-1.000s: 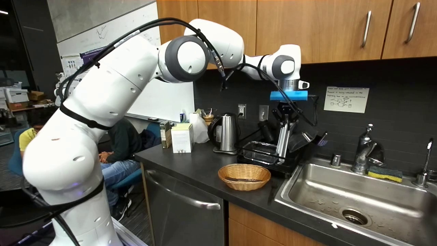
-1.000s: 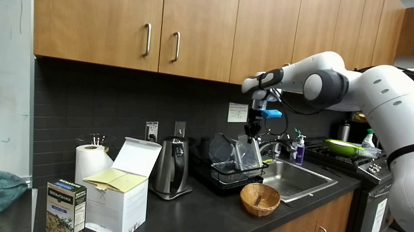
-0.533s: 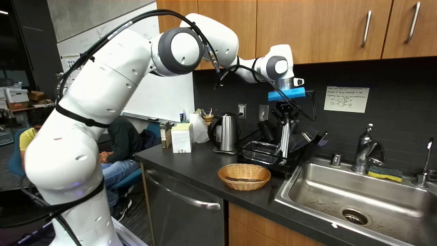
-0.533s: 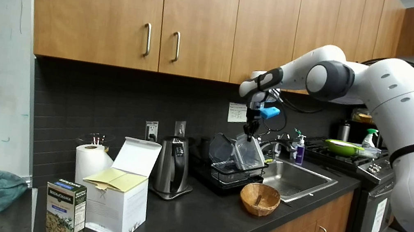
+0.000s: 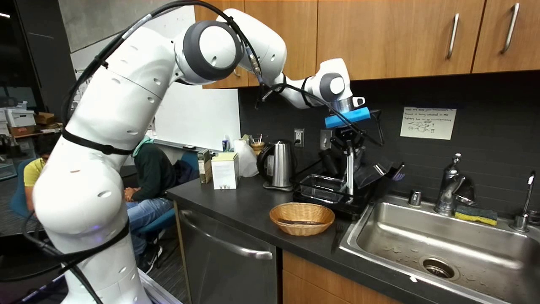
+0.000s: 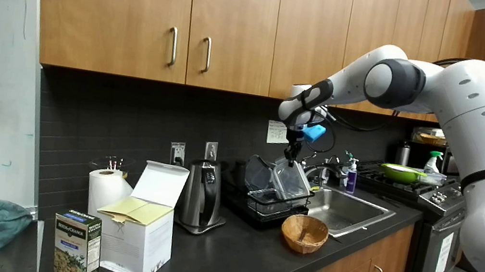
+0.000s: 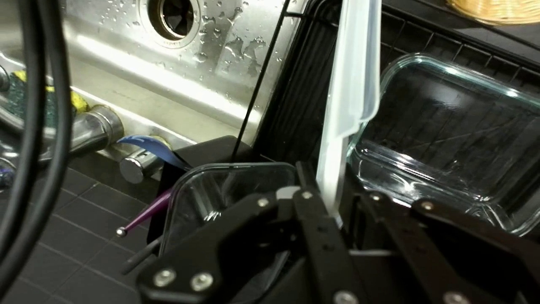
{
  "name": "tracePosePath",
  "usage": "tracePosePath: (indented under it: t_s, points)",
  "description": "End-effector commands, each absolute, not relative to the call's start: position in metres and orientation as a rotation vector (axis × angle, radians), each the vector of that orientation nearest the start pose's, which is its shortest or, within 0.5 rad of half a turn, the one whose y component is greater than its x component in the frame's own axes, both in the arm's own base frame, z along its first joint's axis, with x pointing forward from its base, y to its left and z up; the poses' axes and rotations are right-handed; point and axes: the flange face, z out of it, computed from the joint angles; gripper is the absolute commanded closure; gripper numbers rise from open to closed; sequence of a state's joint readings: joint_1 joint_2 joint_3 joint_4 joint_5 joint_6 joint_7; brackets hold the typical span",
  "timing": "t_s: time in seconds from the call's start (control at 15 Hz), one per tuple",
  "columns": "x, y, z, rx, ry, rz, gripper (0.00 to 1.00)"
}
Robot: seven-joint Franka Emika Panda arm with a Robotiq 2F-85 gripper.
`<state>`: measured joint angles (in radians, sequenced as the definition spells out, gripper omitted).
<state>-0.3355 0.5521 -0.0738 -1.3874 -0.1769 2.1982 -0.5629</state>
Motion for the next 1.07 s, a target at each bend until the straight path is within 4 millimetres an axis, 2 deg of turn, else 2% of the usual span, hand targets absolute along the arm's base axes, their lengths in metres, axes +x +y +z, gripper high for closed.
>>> tracePosePath:
  t_s: [0.0, 1.0]
  points:
    - [0.663, -0.270, 0.426, -3.431, -0.511, -0.243, 0.96]
    - [0.648, -0.232, 0.419, -3.492, -0.692, -0.229, 0.96]
